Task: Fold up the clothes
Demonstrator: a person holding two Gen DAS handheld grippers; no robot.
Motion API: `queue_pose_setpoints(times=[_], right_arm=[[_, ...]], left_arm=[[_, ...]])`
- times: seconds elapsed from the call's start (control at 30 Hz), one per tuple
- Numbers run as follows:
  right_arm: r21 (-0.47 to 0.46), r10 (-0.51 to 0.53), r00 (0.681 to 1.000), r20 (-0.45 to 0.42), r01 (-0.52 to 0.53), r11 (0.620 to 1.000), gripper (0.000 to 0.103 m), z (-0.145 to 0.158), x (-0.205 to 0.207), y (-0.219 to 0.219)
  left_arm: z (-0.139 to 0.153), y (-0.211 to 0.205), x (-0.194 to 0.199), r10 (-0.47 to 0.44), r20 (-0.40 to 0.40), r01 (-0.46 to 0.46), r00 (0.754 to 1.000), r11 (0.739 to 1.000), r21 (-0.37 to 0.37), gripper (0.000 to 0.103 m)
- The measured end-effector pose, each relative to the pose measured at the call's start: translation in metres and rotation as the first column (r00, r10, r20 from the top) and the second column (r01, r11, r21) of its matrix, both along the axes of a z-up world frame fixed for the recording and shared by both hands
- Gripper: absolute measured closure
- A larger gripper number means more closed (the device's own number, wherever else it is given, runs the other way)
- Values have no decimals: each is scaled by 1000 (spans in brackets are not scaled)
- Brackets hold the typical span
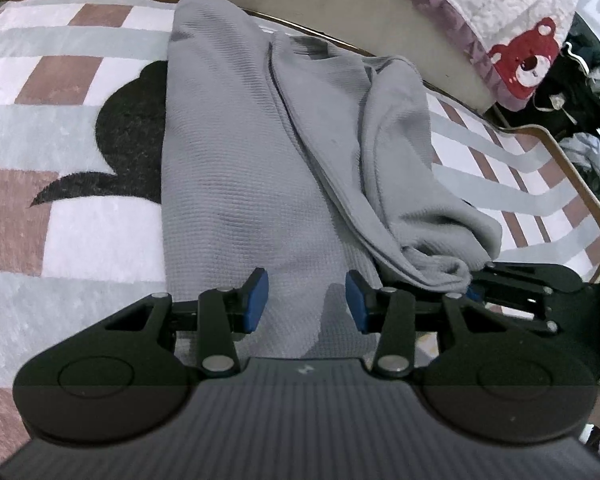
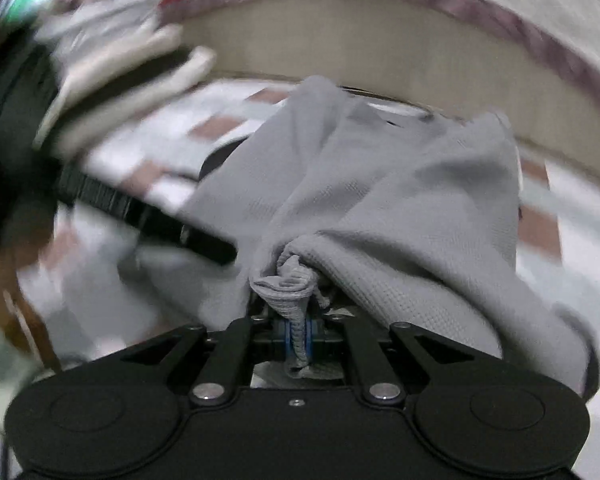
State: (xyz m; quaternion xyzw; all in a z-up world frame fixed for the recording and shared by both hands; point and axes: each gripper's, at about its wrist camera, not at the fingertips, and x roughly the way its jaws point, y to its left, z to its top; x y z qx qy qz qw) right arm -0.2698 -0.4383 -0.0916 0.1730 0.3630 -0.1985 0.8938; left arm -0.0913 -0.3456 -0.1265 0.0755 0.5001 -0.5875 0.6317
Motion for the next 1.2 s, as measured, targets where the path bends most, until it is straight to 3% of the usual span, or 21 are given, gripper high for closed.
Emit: queue_pose_setpoints(times=[0.03,0.1,0.13,0.27,0.4,0.5,0.6,0.7,0.8,0.87,0.93,1.0,1.07,1.13,1.2], right_arm=[[-14,8,1000,-21,-8,1000,93,-4,3,3],[-157,97,989,-114,-114,981,91,-11,14,23],[-240,141,977,-159,-177,954,85,-13,18,35],[-290,160,972,-174,-206,935,83,-16,19,47],[-140,123,990,-63,-131,981,83,-11,4,28],[-11,107,994,5,-107,994,75,-7,-9,22],[173,71,992,105,-89,981,70,-3,-34,11],[297,-90,978,189,30,954,70,2,-70,-12],[328,-268,938,219,188,926,68,5,-101,-34],[364,-366,906,214,274,890,55,0,-113,-49],[398,-438,878,194,338,853,52,-10,-119,-56],[429,-512,845,155,409,806,41,-24,-119,-59],[479,-581,790,198,439,760,35,-36,-122,-63],[533,-646,723,245,456,713,35,-48,-126,-68],[523,-652,710,266,461,717,40,-50,-121,-75]], left_arm=[[1,0,-1,-10,-10,10,1000,1000,-6,61],[4,0,-2,-30,-31,29,999,999,-19,61],[5,0,-3,-40,-41,39,998,999,-25,61],[6,-1,-10,-88,-78,82,993,994,-68,61],[1,-10,-30,-117,-13,117,993,993,-29,58],[-3,-17,-43,-110,30,110,993,994,21,58],[0,-16,-51,-109,79,106,991,994,33,61],[1,-15,-55,-120,119,115,986,992,45,62],[3,-14,-56,-124,145,117,982,992,56,65],[3,-12,-58,-128,162,120,978,991,59,66],[4,-12,-58,-130,178,121,975,991,60,70],[5,-10,-58,-133,190,124,973,991,59,77],[7,-8,-56,-140,189,131,972,990,58,78],[9,-6,-52,-148,179,141,973,989,49,78],[14,-4,-47,-142,177,137,974,990,41,76]])
